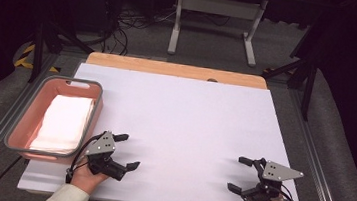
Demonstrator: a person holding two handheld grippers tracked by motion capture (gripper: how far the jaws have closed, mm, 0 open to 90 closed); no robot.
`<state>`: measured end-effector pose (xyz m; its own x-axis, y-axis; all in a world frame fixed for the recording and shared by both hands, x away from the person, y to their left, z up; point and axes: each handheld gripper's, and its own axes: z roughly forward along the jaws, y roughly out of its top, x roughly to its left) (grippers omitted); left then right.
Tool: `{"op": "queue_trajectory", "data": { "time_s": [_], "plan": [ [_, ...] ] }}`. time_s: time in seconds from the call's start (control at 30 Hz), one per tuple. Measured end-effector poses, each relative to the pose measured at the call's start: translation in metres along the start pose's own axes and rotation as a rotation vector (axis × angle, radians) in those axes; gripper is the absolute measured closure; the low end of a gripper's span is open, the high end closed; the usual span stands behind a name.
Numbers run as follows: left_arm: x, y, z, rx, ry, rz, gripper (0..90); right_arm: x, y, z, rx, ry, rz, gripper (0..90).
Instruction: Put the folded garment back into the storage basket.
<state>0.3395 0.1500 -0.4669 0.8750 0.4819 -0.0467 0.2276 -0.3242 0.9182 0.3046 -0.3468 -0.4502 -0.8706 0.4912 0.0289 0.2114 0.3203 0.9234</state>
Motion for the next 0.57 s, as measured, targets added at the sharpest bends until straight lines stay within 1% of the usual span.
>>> {"op": "queue_trajectory", "data": {
  "time_s": [0.23, 0.4, 0.57],
  "plan": [
    [0.0019, -0.0006, -0.0005, -0.008, -0.004, -0.019, 1.7, -0.0003, -0.0001, 0.0001, -0.001, 0.000, 0.001, 2.4],
    [0.0040, -0.0010, -0.0009, -0.012, -0.006, -0.041, 2.7, -0.0007, -0.0004, 0.0000, -0.002, 0.003, 0.007, 2.3],
    [0.0041, -0.0011, -0.0011, -0.013, -0.005, -0.041, 3.0, -0.0009, -0.0005, -0.0001, -0.003, 0.003, 0.007, 2.3]
  ]
}}
